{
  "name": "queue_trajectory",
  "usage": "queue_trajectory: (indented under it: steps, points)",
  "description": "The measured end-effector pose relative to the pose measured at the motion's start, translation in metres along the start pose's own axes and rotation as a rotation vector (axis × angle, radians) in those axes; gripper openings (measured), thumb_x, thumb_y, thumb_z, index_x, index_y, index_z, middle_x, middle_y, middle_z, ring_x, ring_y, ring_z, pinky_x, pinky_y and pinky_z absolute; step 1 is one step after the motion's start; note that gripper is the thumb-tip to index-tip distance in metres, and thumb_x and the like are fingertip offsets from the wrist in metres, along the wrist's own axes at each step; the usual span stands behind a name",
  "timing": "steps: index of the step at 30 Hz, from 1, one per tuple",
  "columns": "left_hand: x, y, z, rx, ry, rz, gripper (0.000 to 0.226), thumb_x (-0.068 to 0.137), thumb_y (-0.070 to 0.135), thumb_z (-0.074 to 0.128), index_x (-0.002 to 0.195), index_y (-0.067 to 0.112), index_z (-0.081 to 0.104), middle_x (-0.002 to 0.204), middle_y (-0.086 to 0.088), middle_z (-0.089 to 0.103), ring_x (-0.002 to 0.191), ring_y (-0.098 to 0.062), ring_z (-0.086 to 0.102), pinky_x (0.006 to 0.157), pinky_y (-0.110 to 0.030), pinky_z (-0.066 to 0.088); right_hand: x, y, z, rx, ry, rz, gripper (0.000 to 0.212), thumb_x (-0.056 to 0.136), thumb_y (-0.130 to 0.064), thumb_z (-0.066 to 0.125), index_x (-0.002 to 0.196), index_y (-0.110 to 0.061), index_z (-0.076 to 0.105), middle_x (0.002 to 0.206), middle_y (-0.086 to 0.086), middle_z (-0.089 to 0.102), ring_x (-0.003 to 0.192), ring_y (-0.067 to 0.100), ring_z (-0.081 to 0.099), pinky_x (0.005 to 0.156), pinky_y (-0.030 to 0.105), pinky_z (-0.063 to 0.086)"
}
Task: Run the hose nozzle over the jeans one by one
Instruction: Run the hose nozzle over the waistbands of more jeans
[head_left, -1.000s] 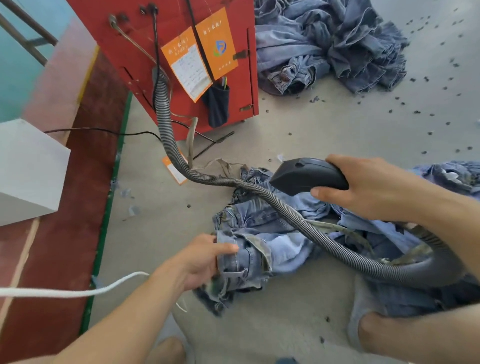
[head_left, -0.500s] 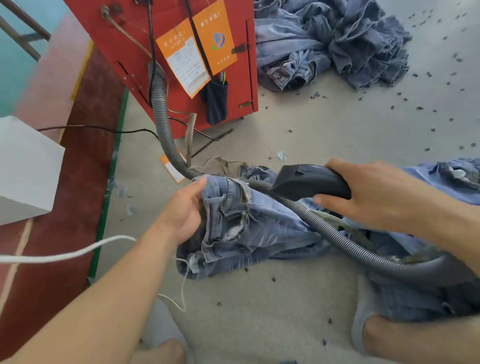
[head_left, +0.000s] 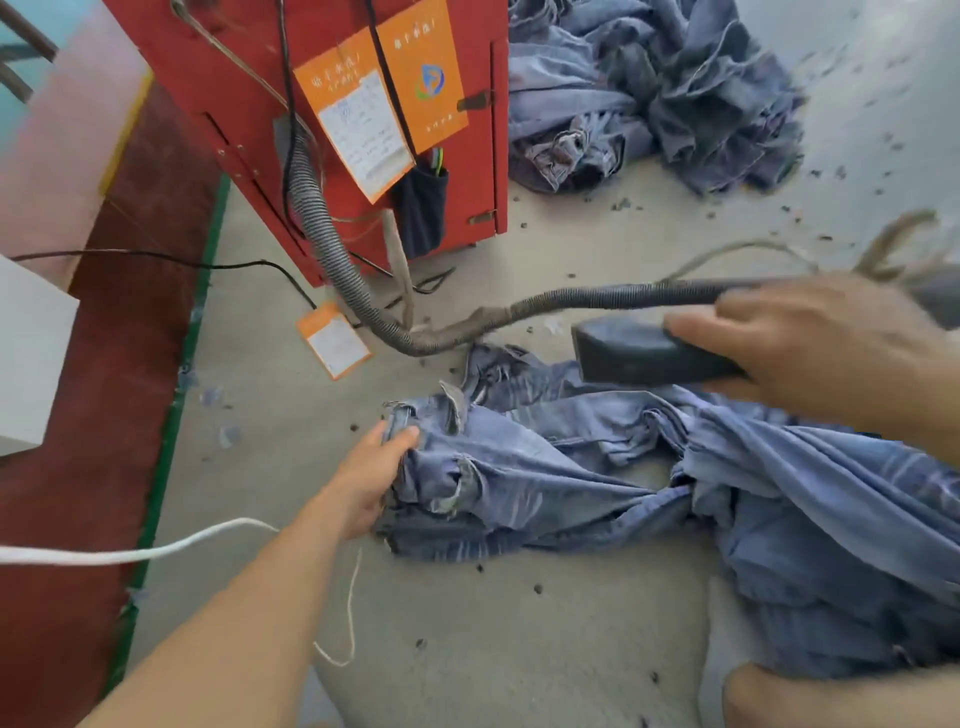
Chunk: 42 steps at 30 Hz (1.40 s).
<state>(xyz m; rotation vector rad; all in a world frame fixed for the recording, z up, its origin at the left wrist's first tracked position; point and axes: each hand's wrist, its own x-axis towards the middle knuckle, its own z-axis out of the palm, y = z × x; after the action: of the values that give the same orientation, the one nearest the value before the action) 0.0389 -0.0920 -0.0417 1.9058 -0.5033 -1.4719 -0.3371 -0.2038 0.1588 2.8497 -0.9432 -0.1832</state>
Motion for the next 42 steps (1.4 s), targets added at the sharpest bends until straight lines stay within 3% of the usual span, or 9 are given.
queue_trajectory:
  steps: [4, 6, 11, 14, 16, 22, 33, 38, 42]
  points:
    - [-0.041, 0.016, 0.0, -0.2, -0.044, -0.118, 0.025, 0.1, 0.027, 0.066, 0.11, 0.006, 0.074, 0.104, -0.016, 0.077, 0.077, -0.023, 0.077, 0.066, -0.034, 0.063, 0.002, -0.027, 0.025, 0.106, -0.227, 0.007, 0.052, 0.088, -0.078, 0.024, 0.121, -0.043, 0.042, 0.088, -0.017, 0.06, 0.066, 0.012, 0.056, 0.049, 0.026, 0.031]
    - [-0.07, 0.013, 0.002, -0.256, -0.162, -0.289, 0.026, 0.091, 0.032, 0.075, 0.098, 0.007, 0.081, 0.098, -0.015, 0.079, 0.073, -0.024, 0.077, 0.056, -0.032, 0.06, 0.004, -0.028, 0.027, 0.204, -0.23, -0.016, 0.046, 0.086, -0.081, 0.034, 0.114, -0.045, 0.043, 0.073, -0.018, 0.054, 0.059, 0.007, 0.049, 0.05, 0.028, 0.035]
    - [-0.123, -0.027, 0.027, -0.172, -0.243, -0.42, 0.049, 0.059, 0.018, 0.089, 0.104, 0.0, 0.079, 0.103, -0.02, 0.078, 0.078, -0.028, 0.077, 0.068, -0.037, 0.063, 0.008, -0.029, 0.035, 0.135, -0.366, -0.039, 0.039, 0.085, -0.077, 0.052, 0.107, -0.047, 0.039, 0.067, -0.012, 0.049, 0.058, 0.005, 0.045, 0.054, 0.034, 0.039]
    - [-0.139, -0.048, 0.042, -0.165, -0.114, -0.249, 0.059, 0.071, 0.035, 0.083, 0.121, 0.005, 0.072, 0.112, -0.012, 0.077, 0.107, -0.029, 0.073, 0.106, -0.047, 0.052, 0.01, -0.032, 0.054, 0.112, -0.425, -0.097, 0.036, 0.086, -0.074, 0.05, 0.104, -0.045, 0.037, 0.069, -0.01, 0.048, 0.059, 0.012, 0.047, 0.058, 0.036, 0.044]
    - [-0.14, -0.056, 0.043, -0.168, -0.082, -0.147, 0.055, 0.077, 0.047, 0.074, 0.121, 0.014, 0.072, 0.116, -0.003, 0.077, 0.116, -0.023, 0.069, 0.113, -0.047, 0.045, 0.009, -0.036, 0.067, 0.121, -0.445, -0.161, 0.035, 0.085, -0.073, 0.047, 0.104, -0.045, 0.038, 0.068, -0.01, 0.049, 0.063, 0.017, 0.051, 0.062, 0.037, 0.051]
    - [-0.139, -0.062, 0.03, -0.281, -0.185, -0.086, 0.05, 0.087, 0.039, 0.065, 0.129, 0.011, 0.067, 0.123, -0.008, 0.074, 0.117, -0.023, 0.07, 0.107, -0.043, 0.049, 0.008, -0.055, 0.095, 0.142, -0.337, -0.309, 0.047, 0.081, -0.079, 0.022, 0.108, -0.042, 0.035, 0.067, -0.008, 0.052, 0.062, 0.026, 0.059, 0.056, 0.037, 0.05]
    - [-0.132, -0.065, 0.022, -0.275, -0.227, -0.02, 0.044, 0.091, 0.037, 0.063, 0.129, 0.015, 0.068, 0.128, -0.005, 0.073, 0.122, -0.022, 0.067, 0.104, -0.04, 0.049, 0.029, -0.077, 0.074, 0.377, -0.154, -0.306, 0.045, 0.082, -0.078, 0.035, 0.117, -0.051, 0.045, 0.071, -0.016, 0.058, 0.059, 0.012, 0.056, 0.053, 0.03, 0.044]
    - [-0.133, -0.062, 0.02, -0.281, -0.238, -0.033, 0.046, 0.089, 0.04, 0.064, 0.128, 0.016, 0.069, 0.127, -0.004, 0.073, 0.121, -0.021, 0.068, 0.111, -0.045, 0.046, 0.012, -0.037, 0.075, 0.189, -0.351, -0.199, 0.046, 0.078, -0.081, 0.035, 0.111, -0.049, 0.04, 0.074, -0.013, 0.059, 0.066, 0.018, 0.059, 0.064, 0.037, 0.055]
    - [-0.137, -0.059, 0.019, -0.284, -0.254, -0.086, 0.049, 0.091, 0.041, 0.063, 0.132, 0.014, 0.067, 0.128, -0.008, 0.072, 0.123, -0.026, 0.067, 0.115, -0.05, 0.042, 0.017, -0.092, 0.081, 0.261, -0.314, -0.306, 0.044, 0.087, -0.078, 0.04, 0.118, -0.047, 0.041, 0.076, -0.014, 0.059, 0.068, 0.018, 0.062, 0.058, 0.033, 0.043]
